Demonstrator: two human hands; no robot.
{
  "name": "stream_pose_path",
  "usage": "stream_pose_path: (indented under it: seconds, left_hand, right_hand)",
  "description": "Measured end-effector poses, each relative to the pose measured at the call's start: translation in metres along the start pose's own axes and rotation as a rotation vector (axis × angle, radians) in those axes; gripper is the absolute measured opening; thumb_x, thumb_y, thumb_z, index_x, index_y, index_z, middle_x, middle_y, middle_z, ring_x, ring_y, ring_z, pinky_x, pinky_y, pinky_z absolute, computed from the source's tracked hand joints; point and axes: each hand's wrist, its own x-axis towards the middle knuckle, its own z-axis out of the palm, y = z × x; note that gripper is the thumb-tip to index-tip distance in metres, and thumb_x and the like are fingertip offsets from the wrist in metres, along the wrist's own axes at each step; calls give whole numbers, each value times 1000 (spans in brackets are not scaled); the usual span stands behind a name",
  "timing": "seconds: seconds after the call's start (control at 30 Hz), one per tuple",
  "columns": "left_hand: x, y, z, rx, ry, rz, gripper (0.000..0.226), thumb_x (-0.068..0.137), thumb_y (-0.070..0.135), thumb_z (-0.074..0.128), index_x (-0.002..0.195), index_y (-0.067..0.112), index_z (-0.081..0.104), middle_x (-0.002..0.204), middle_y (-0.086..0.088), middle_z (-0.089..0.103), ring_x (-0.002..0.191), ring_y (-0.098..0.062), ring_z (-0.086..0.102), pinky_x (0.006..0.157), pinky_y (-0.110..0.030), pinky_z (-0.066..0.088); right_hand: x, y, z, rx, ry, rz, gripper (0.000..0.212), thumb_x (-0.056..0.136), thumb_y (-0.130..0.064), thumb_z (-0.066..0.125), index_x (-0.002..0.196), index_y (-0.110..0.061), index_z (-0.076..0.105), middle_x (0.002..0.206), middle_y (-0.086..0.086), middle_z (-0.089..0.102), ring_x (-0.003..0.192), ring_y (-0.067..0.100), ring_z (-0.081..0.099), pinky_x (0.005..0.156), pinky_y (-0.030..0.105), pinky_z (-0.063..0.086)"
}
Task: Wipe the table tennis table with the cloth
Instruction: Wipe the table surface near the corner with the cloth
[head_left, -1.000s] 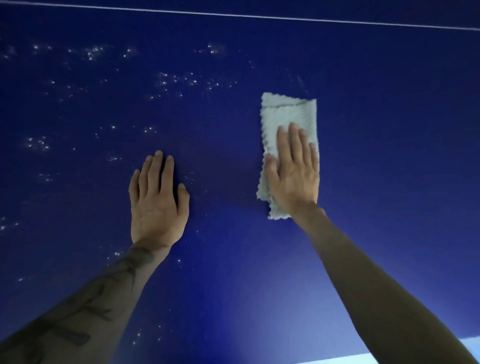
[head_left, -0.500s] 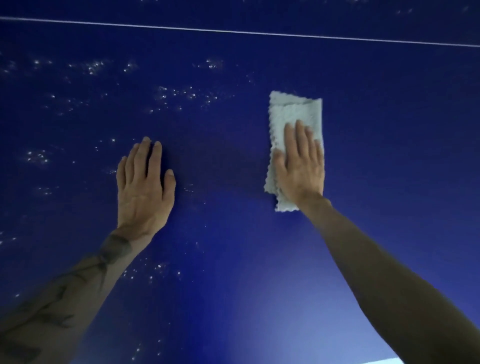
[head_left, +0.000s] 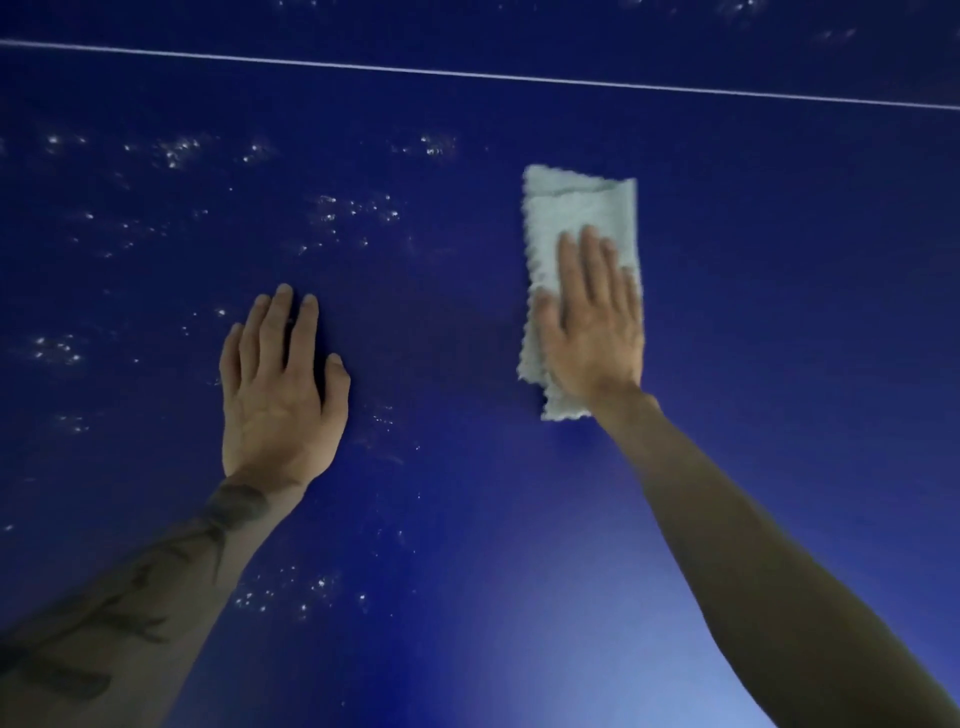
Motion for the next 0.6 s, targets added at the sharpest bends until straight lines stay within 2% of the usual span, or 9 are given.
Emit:
stream_pose_path:
  seconds: [0.1,0.17,0.3,0.4,0.5,0.6]
  left_hand:
    - [0,-1,0,1,7,8,60,107,33,36,162,9,32,170,-14,26,160,-30,18,131,-51,11]
    - [0,-1,1,17,20,11,60,107,33,37,161,8,34,170,-15,27,160,-31,20,131,-49,11]
    - [0,-1,1,27,31,21,60,106,33,37,161,8,35,169,-15,29,158,-32,22,131,-48,12]
    - [1,-1,1,38,28,20,60,106,32,38,161,8,34,170,-14,28,158,-33,23,131,-48,13]
    - [2,-2,1,45,26,16,60,106,32,39,161,7,34,170,-15,28,159,-32,22,132,-48,11]
    - [2,-3,2,45,37,23,59,107,32,39,160,7,37,169,-15,30,158,-32,24,131,-49,13]
  right_hand:
    - [41,-11,-4,20,58,162,68,113,-48,22,171,-17,7,179,9,3,165,27,1,134,48,1]
    - [58,-39,0,31,73,150,68,112,-47,22,171,-15,8,178,12,4,165,29,2,134,49,2]
    - [34,-97,14,14,13,-134,68,111,-48,20,171,-17,10,179,8,4,165,26,1,134,47,2]
    - [10,-87,16,17,-17,-253,65,113,-48,23,171,-21,12,179,4,4,166,21,0,135,43,1]
    - [27,-56,7,17,-12,-88,67,112,-49,23,171,-22,10,179,3,4,165,21,0,135,44,2]
    - [72,-56,0,7,44,92,68,113,-48,21,171,-17,7,179,8,3,165,26,1,134,48,2]
